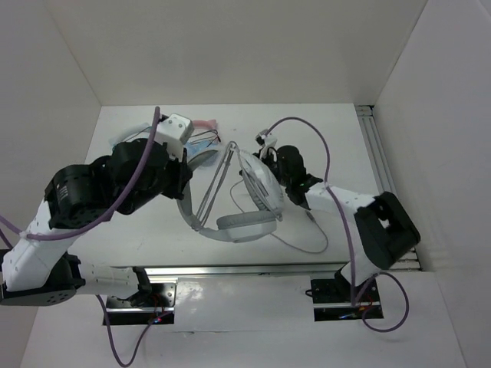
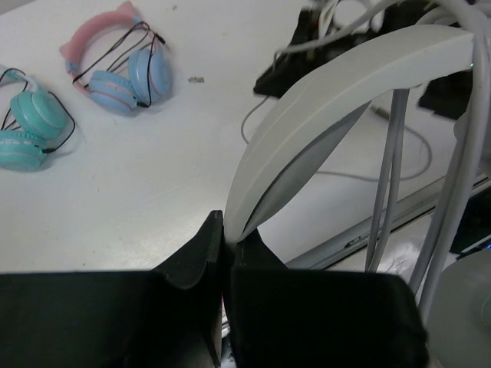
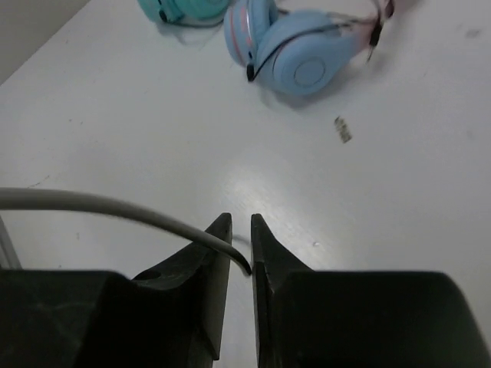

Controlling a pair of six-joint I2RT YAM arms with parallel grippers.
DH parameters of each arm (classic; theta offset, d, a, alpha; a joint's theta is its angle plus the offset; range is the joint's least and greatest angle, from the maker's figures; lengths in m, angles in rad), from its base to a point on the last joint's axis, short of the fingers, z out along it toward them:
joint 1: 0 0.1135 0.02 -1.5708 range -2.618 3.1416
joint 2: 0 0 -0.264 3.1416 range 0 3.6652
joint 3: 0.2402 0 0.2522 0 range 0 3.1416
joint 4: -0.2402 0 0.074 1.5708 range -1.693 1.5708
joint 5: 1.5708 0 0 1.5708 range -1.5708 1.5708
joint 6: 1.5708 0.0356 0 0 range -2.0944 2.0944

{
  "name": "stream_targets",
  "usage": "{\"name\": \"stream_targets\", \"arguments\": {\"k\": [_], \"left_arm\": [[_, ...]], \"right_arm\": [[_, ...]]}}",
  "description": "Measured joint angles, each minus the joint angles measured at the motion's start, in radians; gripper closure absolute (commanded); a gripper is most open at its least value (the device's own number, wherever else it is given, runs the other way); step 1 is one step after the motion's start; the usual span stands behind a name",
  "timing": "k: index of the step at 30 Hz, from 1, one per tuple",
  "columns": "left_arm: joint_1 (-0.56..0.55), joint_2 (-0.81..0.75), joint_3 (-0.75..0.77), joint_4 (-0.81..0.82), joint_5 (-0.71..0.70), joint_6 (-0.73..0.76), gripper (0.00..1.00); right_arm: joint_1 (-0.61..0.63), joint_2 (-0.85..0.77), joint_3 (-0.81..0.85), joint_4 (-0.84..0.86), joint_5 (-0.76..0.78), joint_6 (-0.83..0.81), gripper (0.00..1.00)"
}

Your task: Wrap the headphones

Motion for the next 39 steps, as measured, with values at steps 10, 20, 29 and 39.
{"name": "stream_targets", "arguments": {"k": [10,20,29,39], "left_arm": [[0.006,0.08,0.241,0.11,-0.214,-0.05,1.0],[0.196,0.208,0.337,0.168,-0.185,-0.055,1.0],[0.195,0.198,0.263,0.161,-0.129,-0.054,1.0],[0.195,0.183,0.257,0.153,-0.12,-0.06,1.0]], "right_arm": [[0.1,0.372,-0.1,0.407,-0.083,0.222,0.67],[0.128,0.393,-0.223,0.578,-0.039,0.302,0.54],[0.098,0.032,-0.346,0.607,0.109,0.304,0.29],[0.157,-0.039,-0.317,0.526,0.018,0.158,0.0]]}}
